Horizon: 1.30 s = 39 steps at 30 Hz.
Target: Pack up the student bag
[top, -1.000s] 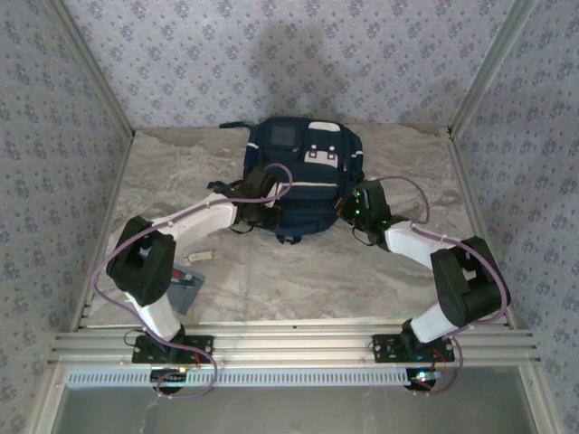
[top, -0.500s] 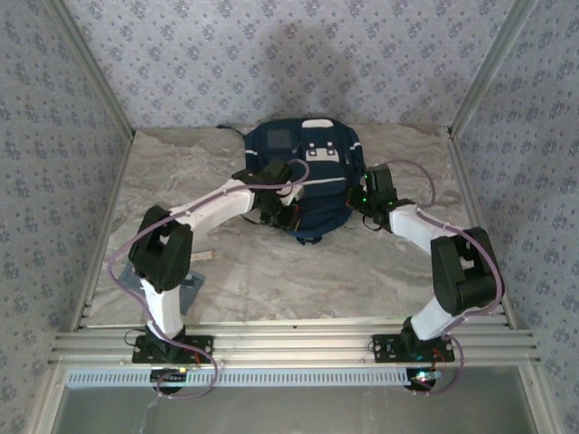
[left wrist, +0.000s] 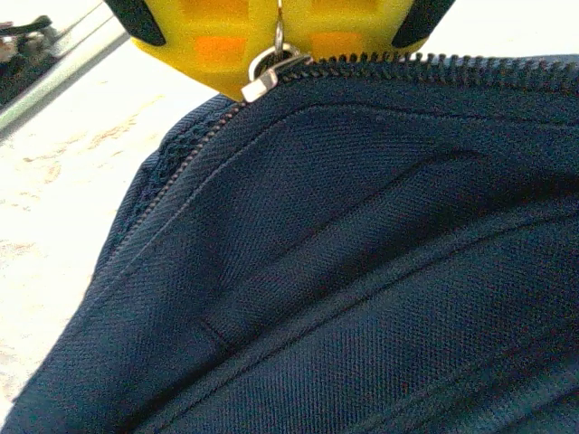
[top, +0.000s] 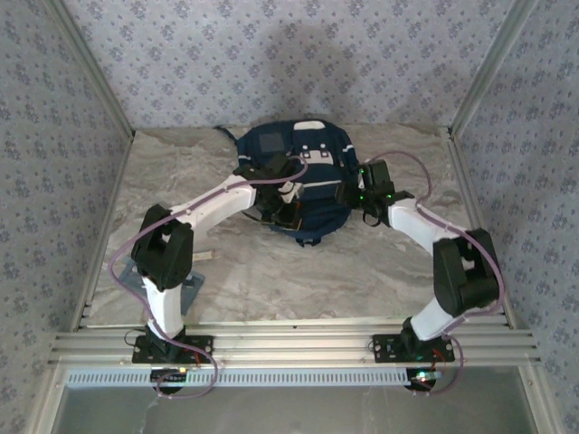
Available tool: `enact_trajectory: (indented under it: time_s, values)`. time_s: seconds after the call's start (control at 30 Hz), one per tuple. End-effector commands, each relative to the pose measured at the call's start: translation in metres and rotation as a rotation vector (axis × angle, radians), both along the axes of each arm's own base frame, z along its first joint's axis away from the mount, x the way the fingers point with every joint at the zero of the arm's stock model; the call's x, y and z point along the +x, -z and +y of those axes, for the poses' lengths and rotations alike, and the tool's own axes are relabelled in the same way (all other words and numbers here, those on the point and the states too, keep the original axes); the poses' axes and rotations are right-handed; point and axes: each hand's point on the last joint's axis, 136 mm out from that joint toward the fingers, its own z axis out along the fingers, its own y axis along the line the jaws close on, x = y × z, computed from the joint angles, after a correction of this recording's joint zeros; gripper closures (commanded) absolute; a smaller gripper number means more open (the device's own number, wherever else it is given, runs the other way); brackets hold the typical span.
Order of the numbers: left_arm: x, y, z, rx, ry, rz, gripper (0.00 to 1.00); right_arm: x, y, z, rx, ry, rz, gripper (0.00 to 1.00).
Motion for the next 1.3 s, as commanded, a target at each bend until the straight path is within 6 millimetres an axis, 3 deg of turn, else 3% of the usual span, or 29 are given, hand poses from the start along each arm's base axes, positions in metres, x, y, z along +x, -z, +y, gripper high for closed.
enact_trajectory:
  time_s: [0.0, 0.07, 0.23, 0.43, 0.57, 0.63, 0.8, 0.83, 1.07, 1.27]
  values:
    - [0.004, -0.016, -0.034, -0.167, -0.041, 0.031, 1.0, -0.025, -0.024, -0.004, 0.121, 0.083, 0.007, 0.27]
    - [0.007, -0.018, -0.049, -0.227, -0.071, 0.033, 1.0, -0.04, -0.024, -0.002, 0.221, 0.124, 0.02, 0.19]
    - [0.015, -0.025, -0.083, -0.327, -0.11, 0.024, 1.0, -0.063, -0.016, 0.007, 0.385, 0.213, 0.036, 0.12]
    - [0.007, -0.031, -0.113, -0.346, -0.046, 0.023, 1.0, -0.061, -0.004, 0.017, 0.513, 0.273, 0.032, 0.1]
    - [-0.007, -0.027, -0.121, -0.333, -0.004, 0.038, 1.0, -0.051, 0.01, 0.022, 0.519, 0.308, 0.04, 0.16]
    - [-0.011, -0.025, -0.122, -0.327, 0.013, 0.048, 1.0, -0.045, 0.019, 0.025, 0.534, 0.315, 0.044, 0.3]
    - [-0.019, -0.016, -0.103, -0.226, 0.075, 0.037, 1.0, -0.038, 0.031, 0.017, 0.477, 0.316, 0.021, 0.93]
    - [-0.019, -0.012, -0.095, -0.187, 0.086, 0.03, 1.0, -0.038, 0.03, 0.014, 0.451, 0.307, 0.016, 1.0]
    - [0.002, 0.017, -0.019, 0.046, 0.043, 0.027, 1.0, -0.042, 0.014, -0.024, 0.184, 0.234, -0.03, 1.0]
    - [0.006, 0.021, 0.011, 0.164, 0.058, 0.017, 1.0, -0.037, 0.016, -0.049, 0.082, 0.212, -0.044, 1.0]
